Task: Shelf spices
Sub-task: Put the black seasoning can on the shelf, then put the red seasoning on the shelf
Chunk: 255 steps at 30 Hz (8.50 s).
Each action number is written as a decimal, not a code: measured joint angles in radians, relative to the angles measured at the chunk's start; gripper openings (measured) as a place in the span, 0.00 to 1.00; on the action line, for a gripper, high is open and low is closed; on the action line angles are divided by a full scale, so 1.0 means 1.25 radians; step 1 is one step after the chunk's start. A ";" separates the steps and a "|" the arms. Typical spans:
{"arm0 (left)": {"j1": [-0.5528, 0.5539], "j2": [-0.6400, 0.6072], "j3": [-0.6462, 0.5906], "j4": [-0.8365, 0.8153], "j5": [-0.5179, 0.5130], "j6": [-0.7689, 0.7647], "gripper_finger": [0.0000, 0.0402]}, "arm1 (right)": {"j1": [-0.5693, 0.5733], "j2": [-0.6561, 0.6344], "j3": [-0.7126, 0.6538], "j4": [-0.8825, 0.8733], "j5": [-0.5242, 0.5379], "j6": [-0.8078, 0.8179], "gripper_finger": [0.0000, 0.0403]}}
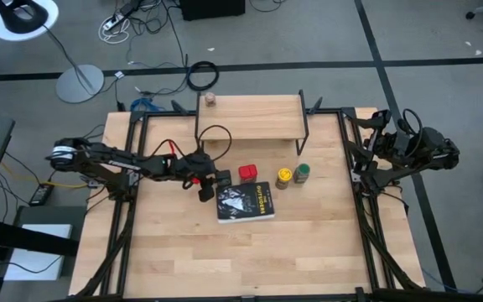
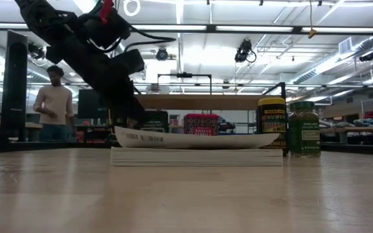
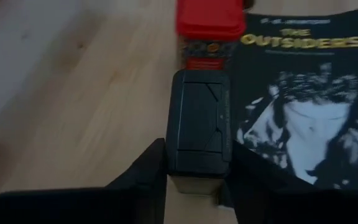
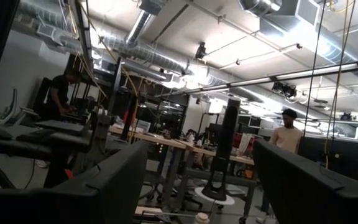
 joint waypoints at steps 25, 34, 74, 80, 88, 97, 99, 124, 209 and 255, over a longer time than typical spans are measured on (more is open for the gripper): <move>0.295 0.021 0.566 -0.420 -0.030 0.355 0.31 | 0.000 0.000 0.000 0.019 -0.055 -0.005 0.73; 0.417 0.128 0.676 -0.450 0.158 0.415 0.31 | 0.000 0.000 0.000 0.033 -0.082 -0.007 0.73; 0.503 0.312 0.871 -0.654 0.151 0.456 0.31 | 0.000 0.000 0.000 0.040 -0.097 -0.033 0.73; 0.503 0.315 0.871 -0.659 0.147 0.457 0.44 | 0.000 0.000 0.000 0.041 -0.097 -0.033 0.73; 0.503 0.316 0.870 -0.654 0.134 0.457 0.52 | 0.000 0.000 0.000 0.040 -0.097 -0.033 0.73; 0.503 0.316 0.870 -0.605 0.155 0.456 0.53 | 0.000 0.000 0.000 0.040 -0.097 -0.035 0.73; 0.503 0.316 0.870 -0.591 0.160 0.456 0.53 | 0.000 0.000 0.000 0.040 -0.097 -0.035 0.73; 0.502 0.316 0.870 -0.554 0.185 0.456 0.53 | 0.000 0.000 0.000 0.046 -0.097 -0.040 0.73; 0.445 0.311 0.921 -0.777 0.023 0.414 0.00 | 0.000 0.000 0.000 0.049 -0.097 -0.043 0.73; 0.451 -0.396 0.398 -0.342 0.225 0.260 0.00 | 0.000 0.010 0.000 0.061 -0.050 -0.028 0.73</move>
